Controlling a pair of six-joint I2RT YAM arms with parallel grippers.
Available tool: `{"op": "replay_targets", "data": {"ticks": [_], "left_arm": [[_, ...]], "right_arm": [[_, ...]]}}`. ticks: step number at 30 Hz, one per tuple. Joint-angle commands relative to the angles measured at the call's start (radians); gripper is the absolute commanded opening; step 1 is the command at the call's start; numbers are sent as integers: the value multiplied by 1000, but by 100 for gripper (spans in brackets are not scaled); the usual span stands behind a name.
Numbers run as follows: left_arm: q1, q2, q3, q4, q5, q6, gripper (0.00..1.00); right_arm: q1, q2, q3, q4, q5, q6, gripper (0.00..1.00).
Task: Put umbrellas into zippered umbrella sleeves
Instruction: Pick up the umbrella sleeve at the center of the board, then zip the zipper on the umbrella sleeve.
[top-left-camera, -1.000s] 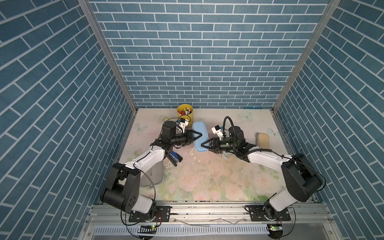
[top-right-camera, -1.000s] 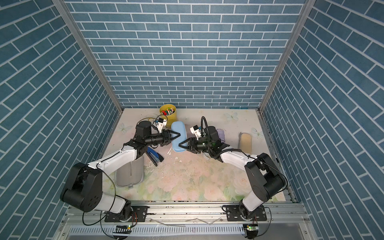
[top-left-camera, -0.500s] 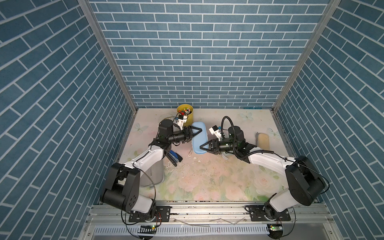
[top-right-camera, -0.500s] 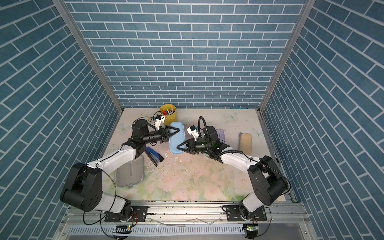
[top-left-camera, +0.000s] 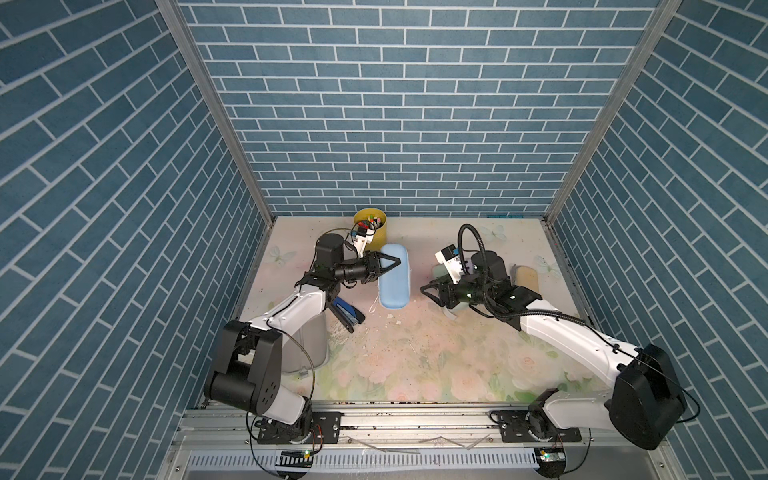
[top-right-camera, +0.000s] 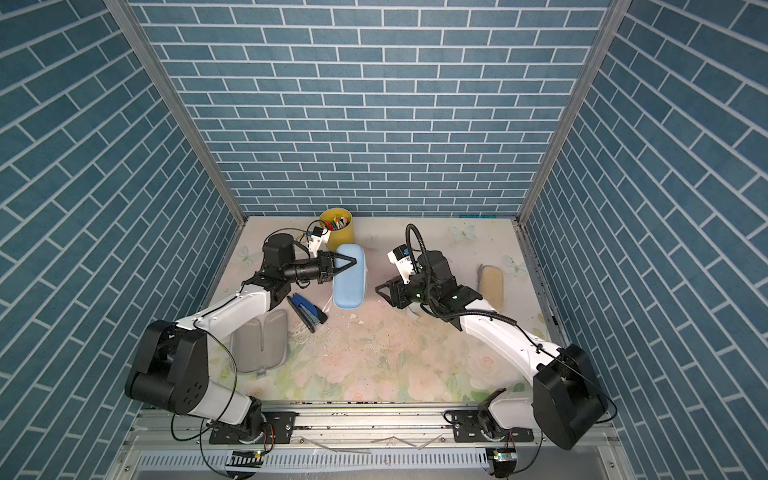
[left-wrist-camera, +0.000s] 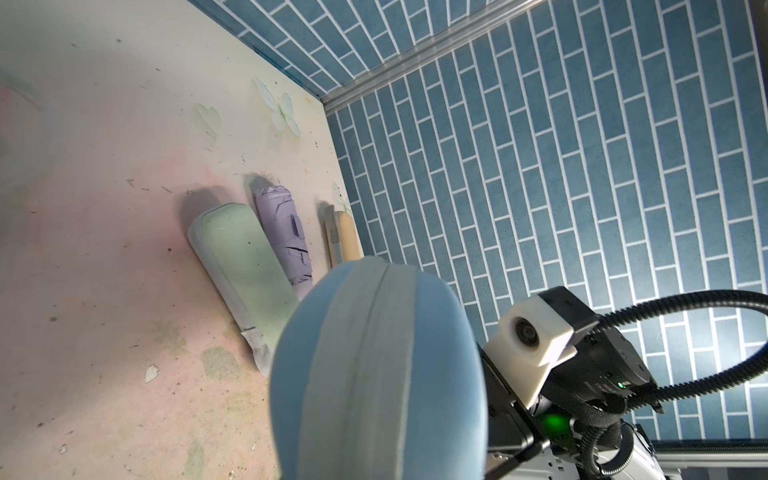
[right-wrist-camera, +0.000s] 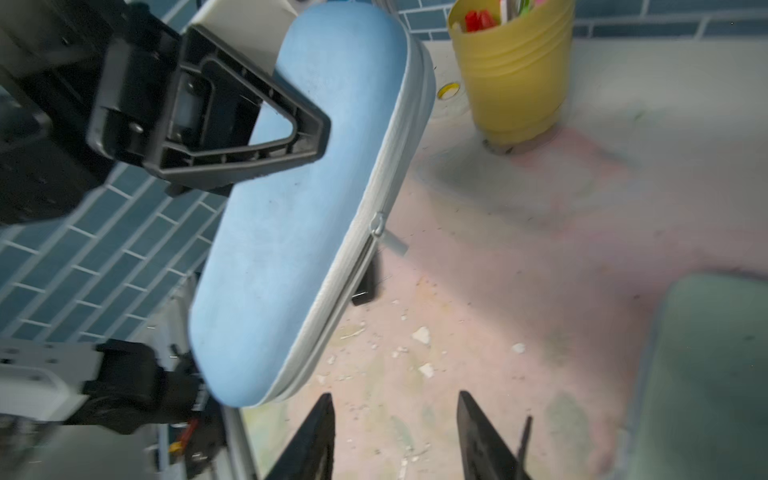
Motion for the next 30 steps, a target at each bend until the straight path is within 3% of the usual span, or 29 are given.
{"op": "replay_targets", "data": {"ticks": [1, 9, 25, 30], "left_arm": [[-28, -38, 57, -50, 65, 78, 28], [-70, -39, 80, -136, 86, 131, 28], [-86, -41, 74, -168, 58, 147, 28], [-87, -41, 75, -168, 58, 147, 27]], "right_arm": [[69, 5, -1, -12, 235, -381, 45], [103, 49, 43, 40, 286, -495, 43], [126, 44, 25, 167, 191, -491, 34], [127, 54, 21, 186, 192, -482, 23]]}}
